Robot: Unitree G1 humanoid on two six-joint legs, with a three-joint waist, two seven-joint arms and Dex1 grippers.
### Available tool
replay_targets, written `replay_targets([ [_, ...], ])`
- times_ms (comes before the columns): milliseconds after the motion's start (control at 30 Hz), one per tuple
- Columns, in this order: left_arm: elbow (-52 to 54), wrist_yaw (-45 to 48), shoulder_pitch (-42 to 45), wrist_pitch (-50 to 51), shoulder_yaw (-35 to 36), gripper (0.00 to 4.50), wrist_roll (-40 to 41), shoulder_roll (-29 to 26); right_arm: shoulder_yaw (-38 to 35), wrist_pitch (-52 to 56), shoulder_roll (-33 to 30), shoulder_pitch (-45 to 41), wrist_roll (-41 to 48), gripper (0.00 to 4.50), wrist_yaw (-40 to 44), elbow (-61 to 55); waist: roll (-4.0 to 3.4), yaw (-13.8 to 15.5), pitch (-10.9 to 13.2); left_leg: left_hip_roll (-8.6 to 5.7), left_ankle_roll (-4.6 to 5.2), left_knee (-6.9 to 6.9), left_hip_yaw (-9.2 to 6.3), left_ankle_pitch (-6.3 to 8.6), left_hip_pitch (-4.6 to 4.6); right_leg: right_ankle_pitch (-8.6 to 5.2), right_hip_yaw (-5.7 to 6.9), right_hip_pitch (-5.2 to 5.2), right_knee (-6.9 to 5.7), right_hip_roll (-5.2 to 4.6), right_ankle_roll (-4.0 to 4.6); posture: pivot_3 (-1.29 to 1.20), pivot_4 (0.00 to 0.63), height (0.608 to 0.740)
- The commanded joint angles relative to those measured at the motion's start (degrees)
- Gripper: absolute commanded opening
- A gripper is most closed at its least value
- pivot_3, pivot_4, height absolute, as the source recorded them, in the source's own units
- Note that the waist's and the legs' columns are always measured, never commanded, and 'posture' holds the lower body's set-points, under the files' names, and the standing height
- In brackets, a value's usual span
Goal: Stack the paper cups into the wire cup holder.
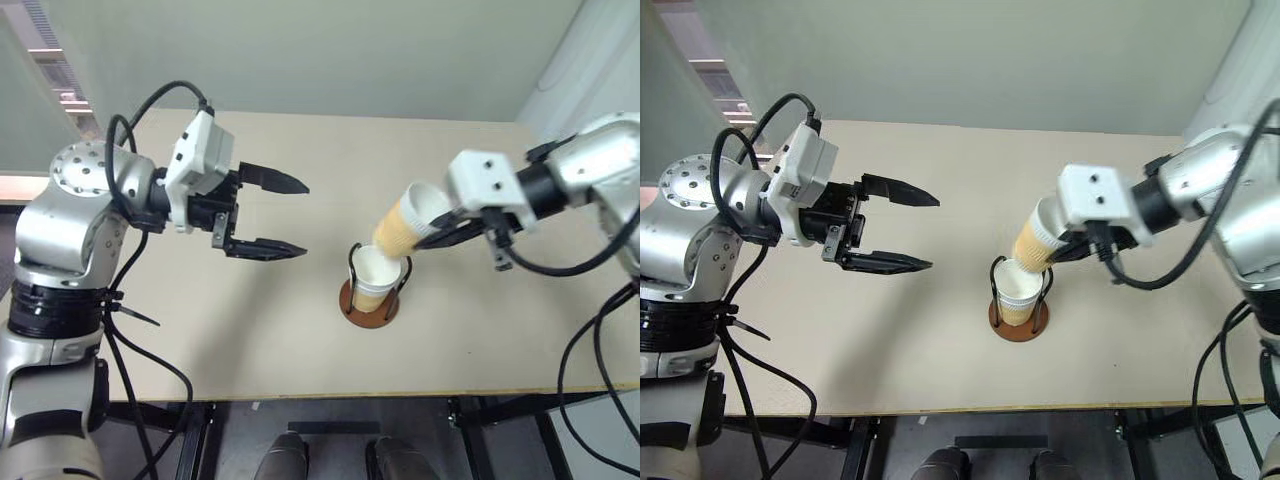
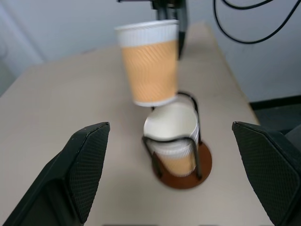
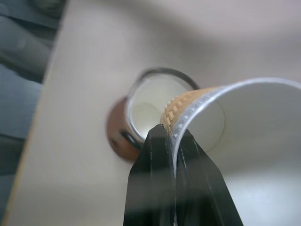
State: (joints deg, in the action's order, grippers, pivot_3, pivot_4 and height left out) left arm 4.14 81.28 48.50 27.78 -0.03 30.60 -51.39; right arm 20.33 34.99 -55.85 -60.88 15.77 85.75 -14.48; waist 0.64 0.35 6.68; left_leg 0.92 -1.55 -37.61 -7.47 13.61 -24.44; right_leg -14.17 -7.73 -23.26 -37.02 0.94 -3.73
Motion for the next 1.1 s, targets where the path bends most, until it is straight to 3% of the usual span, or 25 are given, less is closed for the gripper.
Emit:
replay_targets([
  [33, -0.5, 0.4, 1.3, -1.6, 1.1, 4.5, -1.2, -1.6, 1.2, -1.8, 0.7, -1.7, -2.4, 0.02, 1.1, -0.7, 0.0, 0.1, 0.0, -0.01, -0.04, 0.0, 0.0, -0.03, -0.13, 0.0, 0.0, -0.13, 0.01, -0.03, 0.0, 0.0, 0.15, 0.74],
  [433, -0.4, -0.7, 0.5, -1.8, 1.4, 4.5, -1.5, -2.5, 4.0, -7.1, 2.0, 1.4, -7.1, 0.02, 3.0, -1.1, 0.0, -0.1, 0.0, -0.03, -0.21, 0.1, 0.0, -0.15, -0.22, 0.01, 0.01, -0.26, -0.01, -0.08, 0.01, 0.0, 0.15, 0.74],
  [567, -0.2, -0.9, 0.4, -2.0, 1.3, 4.5, -1.6, -2.4, 5.2, -6.9, 4.4, 1.3, -8.7, 0.86, 2.5, -0.6, 0.0, -0.3, 0.0, -0.02, -0.18, 0.09, 0.0, -0.19, -0.16, 0.04, 0.01, -0.23, -0.05, -0.07, 0.05, 0.0, 0.15, 0.74],
  [867, 0.2, -1.3, -0.1, -1.7, 1.0, 4.5, -2.5, -2.6, 0.1, -0.1, 7.2, -0.4, -5.2, 3.93, 1.0, 0.8, 0.0, -0.2, 0.0, -0.02, -0.2, 0.11, 0.0, -0.24, -0.17, 0.05, 0.04, -0.25, -0.06, -0.08, 0.07, 0.0, 0.15, 0.74],
  [1100, -1.7, -5.5, -2.2, 1.6, 4.8, 4.5, -2.2, -4.2, -14.3, 17.1, -1.1, 5.3, 2.4, 3.93, -4.8, 2.2, 0.04, 0.3, 0.0, -0.03, -0.65, 0.19, 0.0, -0.49, -0.18, 0.03, 0.04, -0.21, -0.01, -0.11, 0.1, 0.0, 0.15, 0.74],
])
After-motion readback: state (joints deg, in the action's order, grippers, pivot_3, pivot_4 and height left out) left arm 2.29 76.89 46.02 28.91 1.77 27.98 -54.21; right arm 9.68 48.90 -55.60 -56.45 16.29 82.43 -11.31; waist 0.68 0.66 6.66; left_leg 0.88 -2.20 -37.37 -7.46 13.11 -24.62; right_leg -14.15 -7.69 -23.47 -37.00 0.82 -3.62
